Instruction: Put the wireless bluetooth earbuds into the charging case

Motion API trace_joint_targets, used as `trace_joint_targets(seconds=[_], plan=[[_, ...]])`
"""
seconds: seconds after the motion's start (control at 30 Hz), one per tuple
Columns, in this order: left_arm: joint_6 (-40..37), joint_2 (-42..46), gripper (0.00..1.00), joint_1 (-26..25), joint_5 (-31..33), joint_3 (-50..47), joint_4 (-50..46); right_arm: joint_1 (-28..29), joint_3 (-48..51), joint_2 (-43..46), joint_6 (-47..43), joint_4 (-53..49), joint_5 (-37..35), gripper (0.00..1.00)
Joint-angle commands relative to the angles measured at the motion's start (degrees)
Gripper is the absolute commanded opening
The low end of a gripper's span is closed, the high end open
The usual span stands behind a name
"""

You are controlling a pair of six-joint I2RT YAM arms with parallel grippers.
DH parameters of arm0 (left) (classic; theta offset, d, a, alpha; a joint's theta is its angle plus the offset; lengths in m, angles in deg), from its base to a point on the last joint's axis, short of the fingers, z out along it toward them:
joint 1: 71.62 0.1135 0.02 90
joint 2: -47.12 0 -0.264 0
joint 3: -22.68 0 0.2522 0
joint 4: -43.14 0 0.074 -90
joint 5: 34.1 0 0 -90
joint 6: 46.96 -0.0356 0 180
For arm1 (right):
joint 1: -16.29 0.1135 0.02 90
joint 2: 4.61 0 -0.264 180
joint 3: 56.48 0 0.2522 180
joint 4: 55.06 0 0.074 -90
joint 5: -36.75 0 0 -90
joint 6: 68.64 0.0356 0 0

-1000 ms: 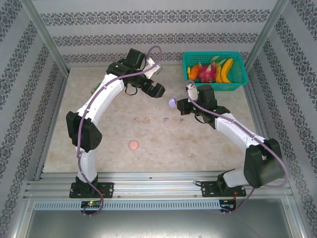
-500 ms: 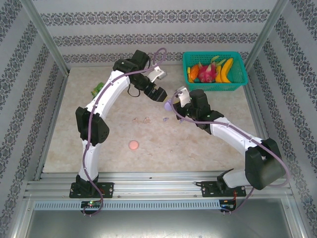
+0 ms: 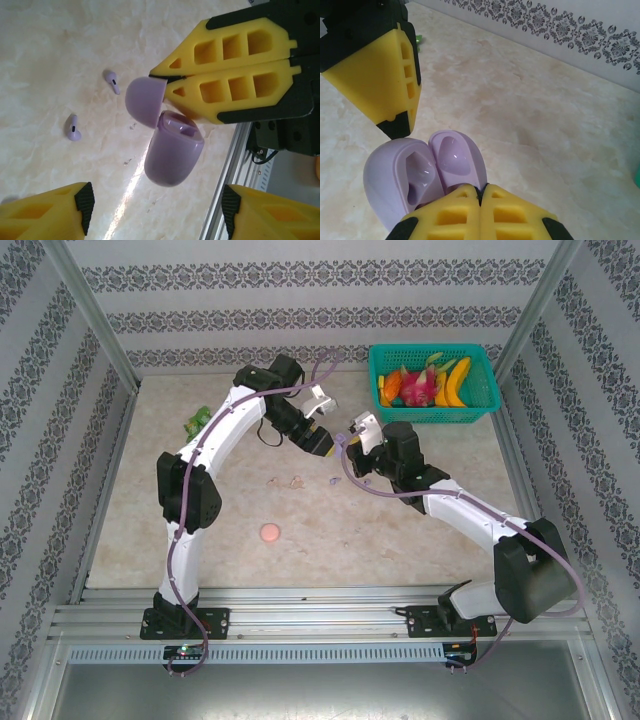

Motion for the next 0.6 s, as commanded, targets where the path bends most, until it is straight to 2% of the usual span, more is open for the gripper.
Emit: trace_joint_targets(seconds=[0.0,0.57], plan=[[-1.6,-1.4,0.67,-0.2,-2.4,-0.9,-1.2,0.9,0.1,0.7,-1.2,2.1,0.3,0.0],[0.0,-1.9,0.51,-1.5,-4.4,-2.0,2.3,1.2,-0.5,0.9,0.1,1.0,1.0,0.0]])
